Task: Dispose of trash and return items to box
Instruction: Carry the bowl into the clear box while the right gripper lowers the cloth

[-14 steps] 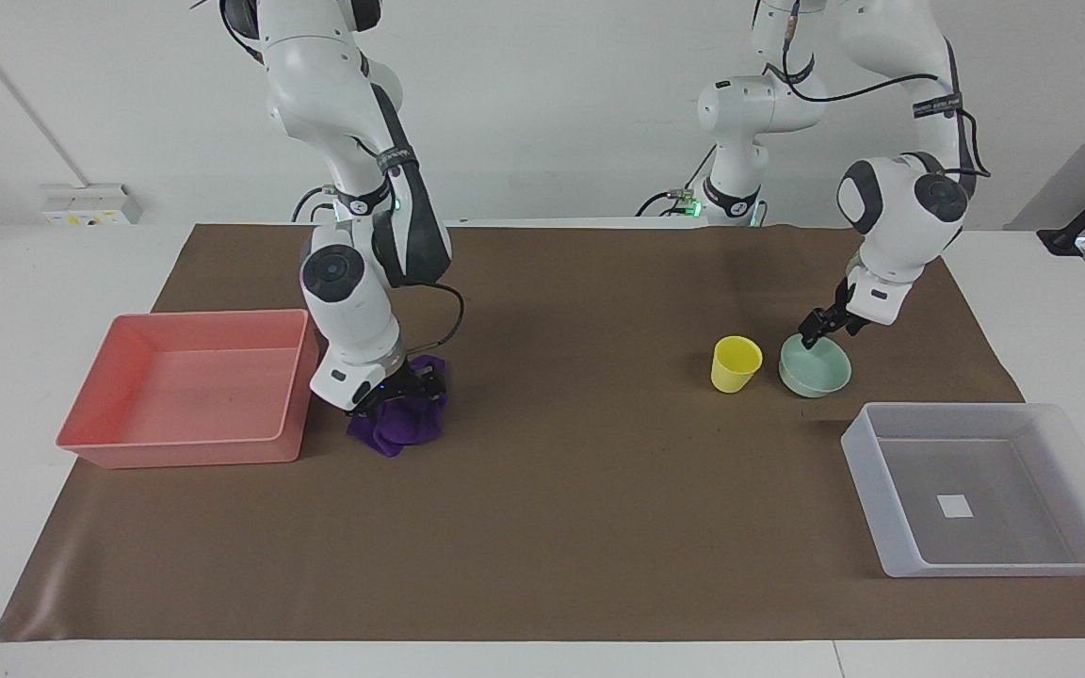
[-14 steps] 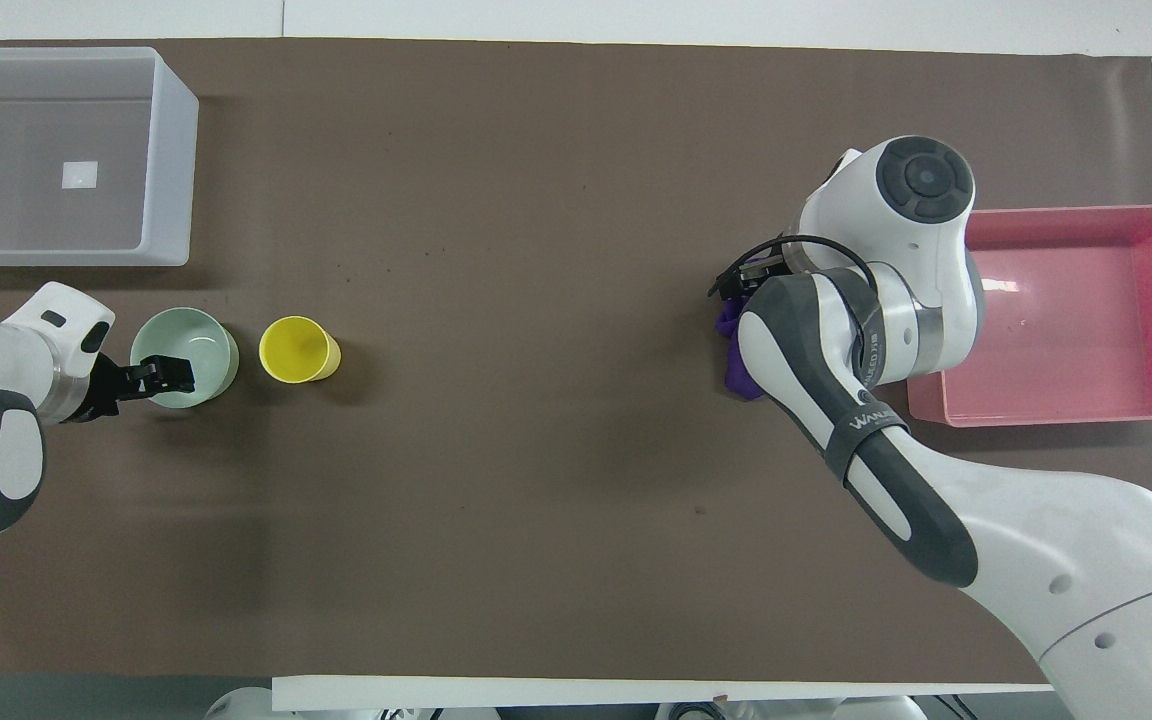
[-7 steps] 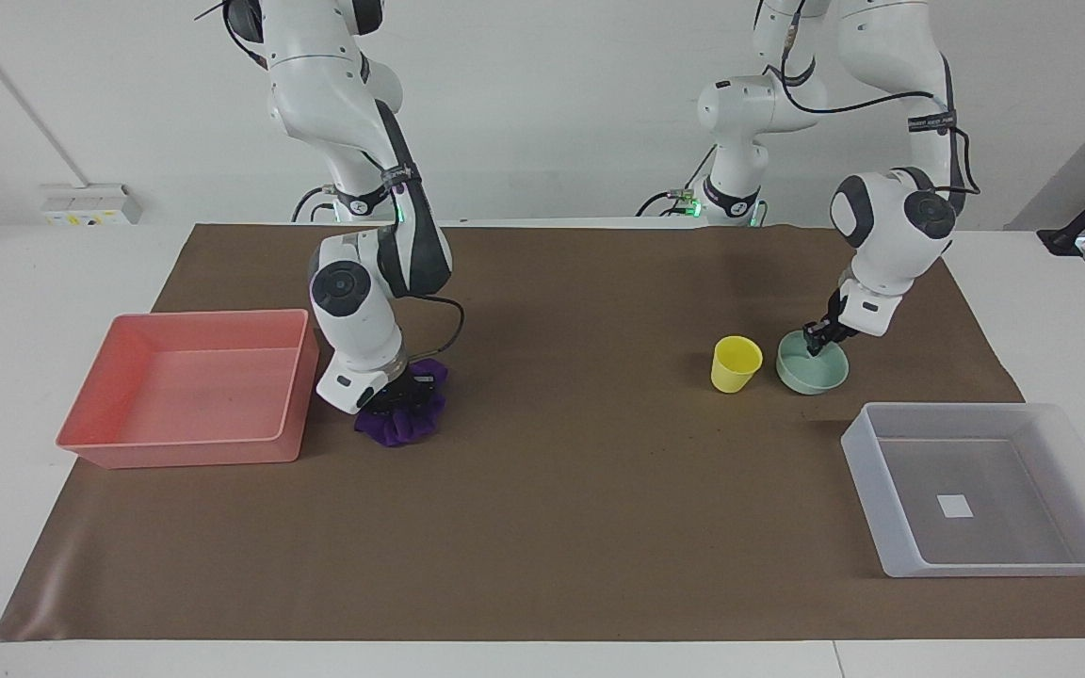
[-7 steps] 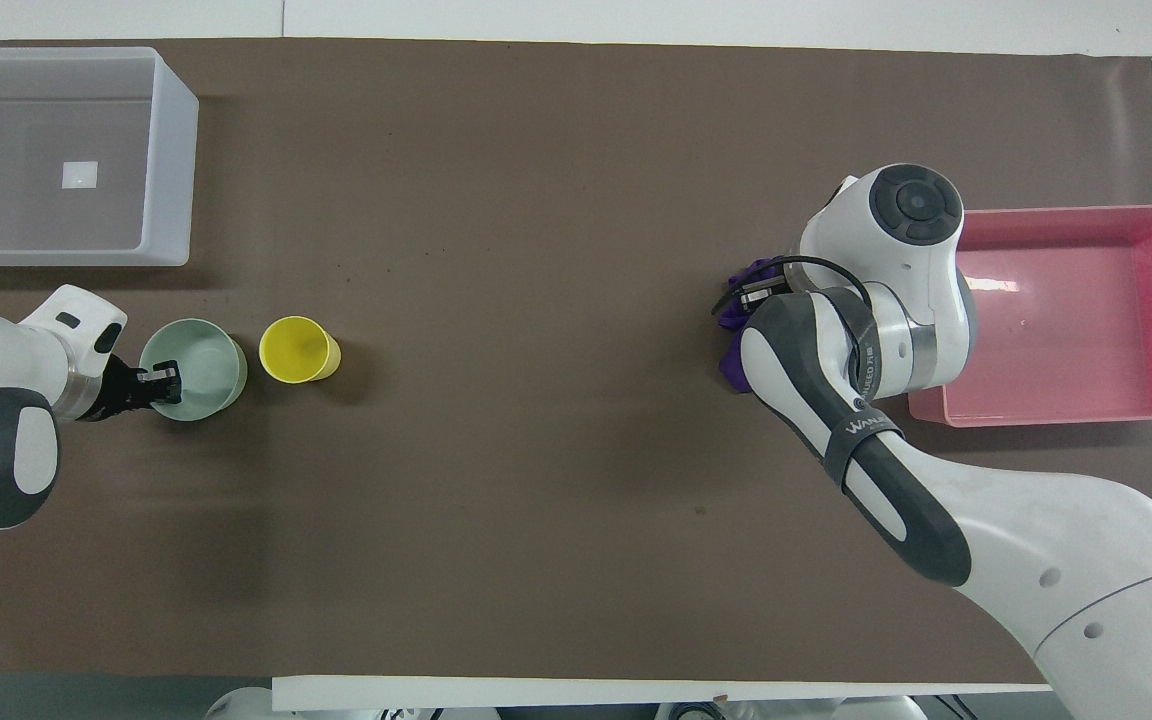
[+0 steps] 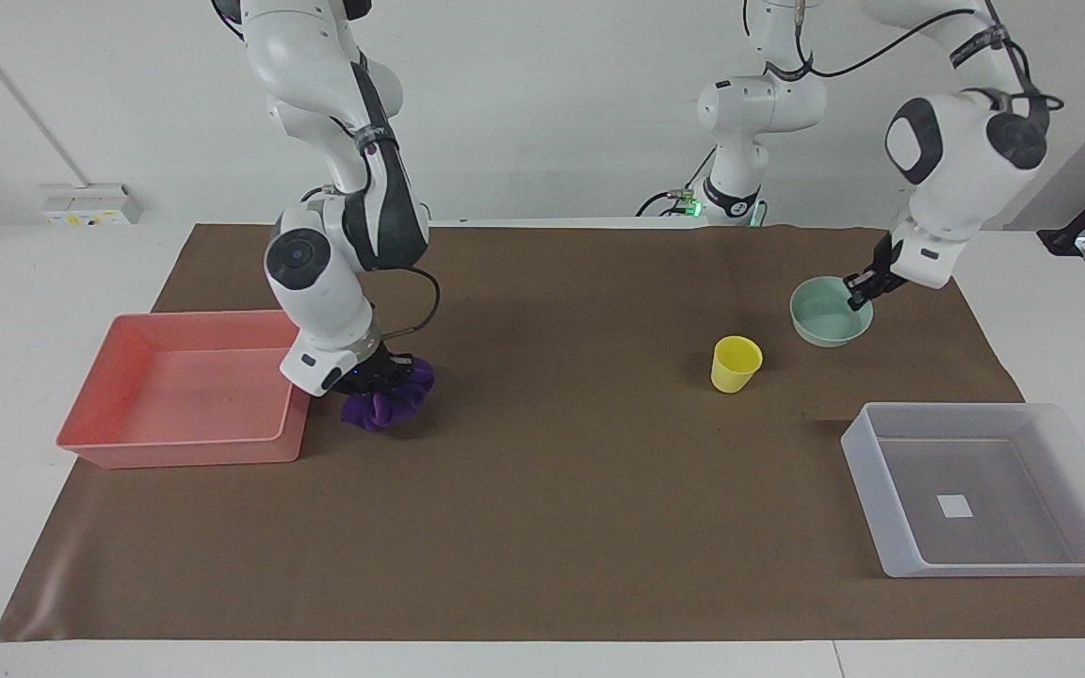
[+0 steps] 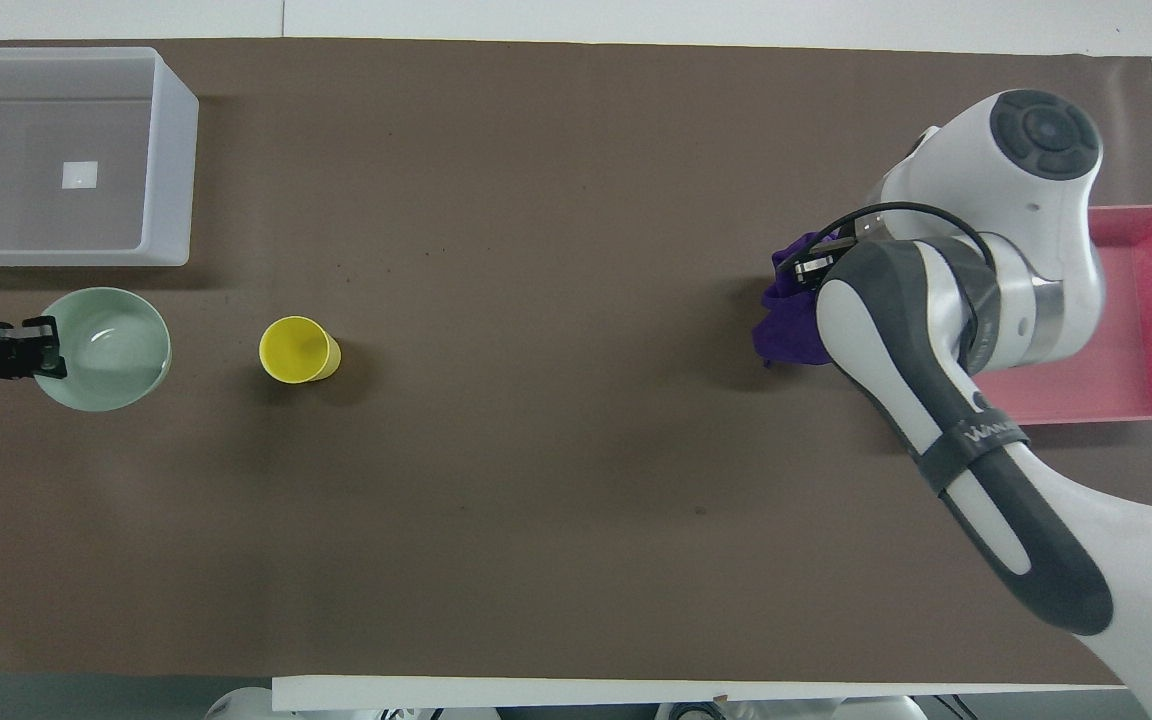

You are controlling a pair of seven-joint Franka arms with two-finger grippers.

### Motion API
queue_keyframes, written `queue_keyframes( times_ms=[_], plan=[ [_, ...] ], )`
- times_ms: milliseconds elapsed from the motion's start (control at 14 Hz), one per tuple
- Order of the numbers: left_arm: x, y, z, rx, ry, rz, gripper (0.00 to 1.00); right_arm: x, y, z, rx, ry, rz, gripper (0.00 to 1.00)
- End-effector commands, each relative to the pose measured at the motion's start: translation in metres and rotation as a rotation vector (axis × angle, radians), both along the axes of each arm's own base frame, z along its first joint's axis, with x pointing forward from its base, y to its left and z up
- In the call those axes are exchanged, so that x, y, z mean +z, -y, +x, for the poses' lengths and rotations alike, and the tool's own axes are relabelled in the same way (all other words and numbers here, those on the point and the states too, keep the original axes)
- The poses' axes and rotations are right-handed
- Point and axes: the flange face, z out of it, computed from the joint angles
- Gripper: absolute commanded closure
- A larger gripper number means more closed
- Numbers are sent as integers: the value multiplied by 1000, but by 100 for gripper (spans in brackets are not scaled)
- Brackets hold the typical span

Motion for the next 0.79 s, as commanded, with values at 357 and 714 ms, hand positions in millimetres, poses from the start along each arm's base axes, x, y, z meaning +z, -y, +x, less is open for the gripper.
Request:
queue_keyframes(
  times_ms=[357,714],
  plan=[
    [-82,-76,176,196,170,-84,100,117,112,-30,-142,13,-3,99],
    [-167,-85,205,227,230,-71,100,107,205,-40,-164,19,-39,99]
  ],
)
